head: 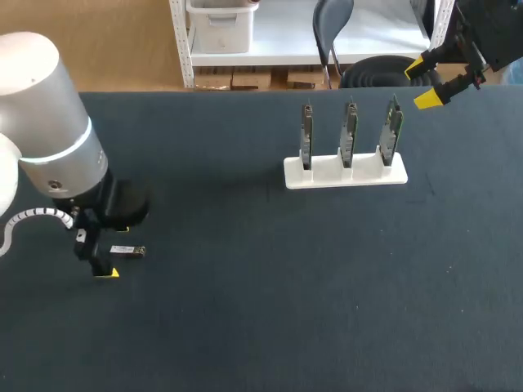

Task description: Pick up the optical module with the left hand, and insert it into the network port with the right hand.

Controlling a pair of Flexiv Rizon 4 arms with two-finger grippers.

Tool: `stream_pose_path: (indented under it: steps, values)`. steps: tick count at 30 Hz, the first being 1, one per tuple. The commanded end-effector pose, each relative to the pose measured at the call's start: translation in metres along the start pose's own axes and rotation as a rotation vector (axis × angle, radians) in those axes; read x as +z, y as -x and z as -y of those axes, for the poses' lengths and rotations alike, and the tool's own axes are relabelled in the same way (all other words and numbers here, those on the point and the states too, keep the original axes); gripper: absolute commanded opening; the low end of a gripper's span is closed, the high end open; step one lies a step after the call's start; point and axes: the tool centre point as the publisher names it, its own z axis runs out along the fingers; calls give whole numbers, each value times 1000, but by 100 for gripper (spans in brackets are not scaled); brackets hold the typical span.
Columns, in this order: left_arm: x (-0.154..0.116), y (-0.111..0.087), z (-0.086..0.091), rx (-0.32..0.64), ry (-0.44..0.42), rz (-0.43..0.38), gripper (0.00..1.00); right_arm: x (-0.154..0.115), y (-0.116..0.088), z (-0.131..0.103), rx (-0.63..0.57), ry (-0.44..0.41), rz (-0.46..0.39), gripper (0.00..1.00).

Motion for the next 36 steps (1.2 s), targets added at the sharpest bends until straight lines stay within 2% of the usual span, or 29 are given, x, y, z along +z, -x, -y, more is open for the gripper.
stream_pose_path:
  steps: [1, 28, 29, 30, 32, 33, 36]
  values:
    - [2, 1, -3, -20, -8, 4, 100, 0, 0, -2, -1, -6, 0, 100]
    - [8, -4, 3, -29, -49, -32, 100, 0, 0, -2, -1, -6, 0, 100]
    - [8, -5, 4, -28, -52, -36, 92, 0, 0, -2, -1, -6, 0, 100]
    - [9, -6, 4, -27, -57, -38, 75, 0, 0, -2, -1, -6, 0, 100]
    - [10, -7, 5, -25, -68, -40, 16, 0, 0, -2, -1, -6, 0, 100]
    - [10, -7, 5, -25, -68, -40, 0, 0, 0, -2, -1, -6, 0, 100]
    - [12, -6, 4, -17, -77, -40, 0, 0, 0, -2, -1, -6, 0, 100]
